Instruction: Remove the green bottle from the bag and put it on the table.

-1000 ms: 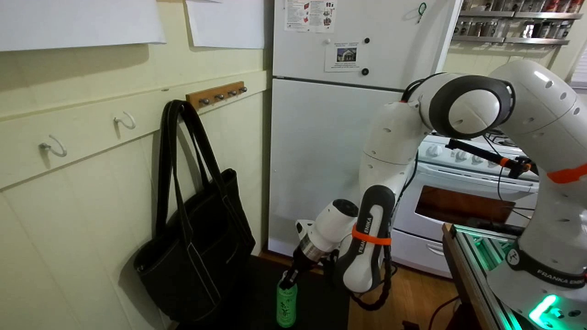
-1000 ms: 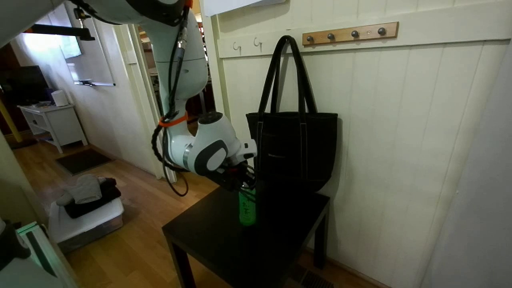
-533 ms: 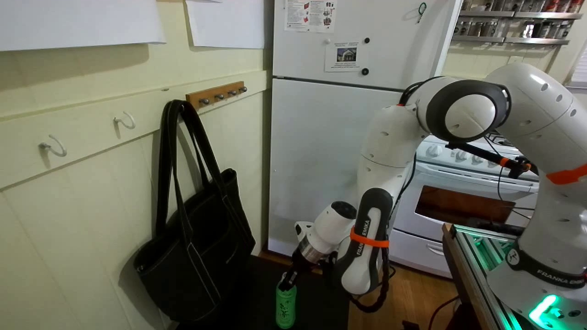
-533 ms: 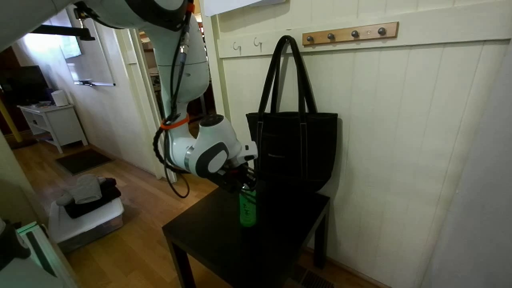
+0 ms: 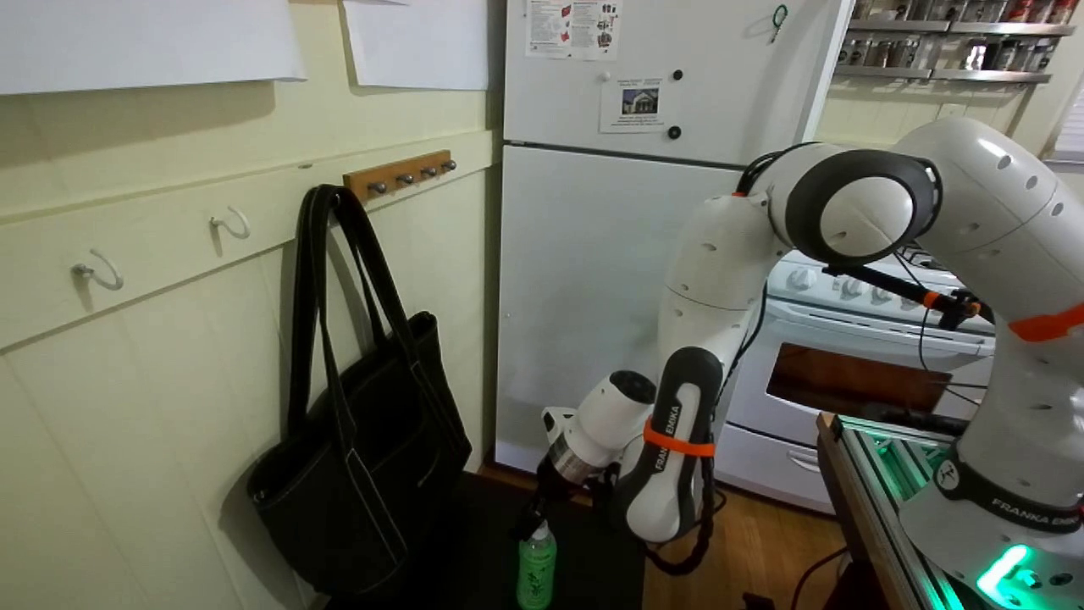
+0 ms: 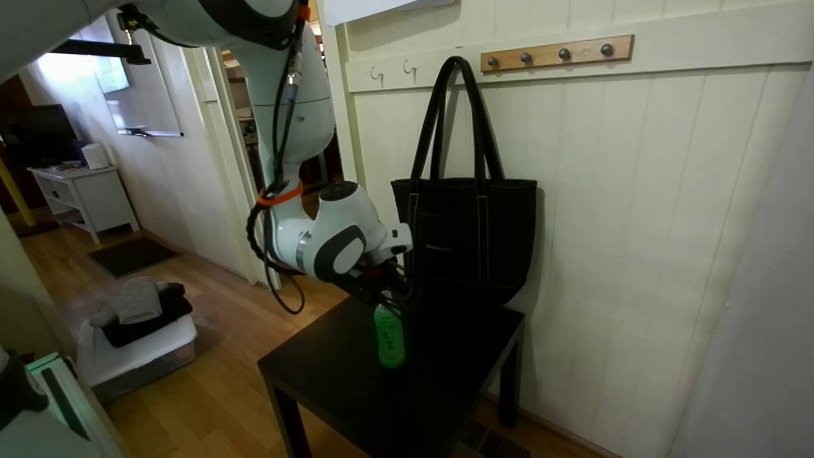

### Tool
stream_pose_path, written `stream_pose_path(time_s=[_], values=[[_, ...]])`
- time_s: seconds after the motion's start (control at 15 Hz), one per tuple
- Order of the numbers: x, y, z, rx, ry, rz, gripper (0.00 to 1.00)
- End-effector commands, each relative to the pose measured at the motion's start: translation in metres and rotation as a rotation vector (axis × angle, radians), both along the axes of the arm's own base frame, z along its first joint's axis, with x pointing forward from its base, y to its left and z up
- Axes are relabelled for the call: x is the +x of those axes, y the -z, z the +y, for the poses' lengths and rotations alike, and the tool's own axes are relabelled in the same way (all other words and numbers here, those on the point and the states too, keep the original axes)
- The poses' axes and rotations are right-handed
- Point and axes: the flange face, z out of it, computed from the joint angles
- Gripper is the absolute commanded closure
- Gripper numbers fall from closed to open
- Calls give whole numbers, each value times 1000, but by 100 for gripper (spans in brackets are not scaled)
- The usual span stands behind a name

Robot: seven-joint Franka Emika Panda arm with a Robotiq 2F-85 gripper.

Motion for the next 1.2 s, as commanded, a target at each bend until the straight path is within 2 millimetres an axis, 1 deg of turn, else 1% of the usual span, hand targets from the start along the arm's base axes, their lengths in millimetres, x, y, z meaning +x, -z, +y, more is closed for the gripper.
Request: stream_pose_path(time_s=[0.0, 0.2, 0.47, 0.67, 0.87, 1.13], values=[[3, -3, 3, -3, 18, -7, 0], [5, -14, 5, -3, 13, -23, 0], [10, -35, 8, -15, 7, -30, 0], [15, -53, 15, -7, -6, -22, 0], [18, -69, 24, 21, -35, 27, 0], [22, -90, 27, 29, -36, 139, 0]])
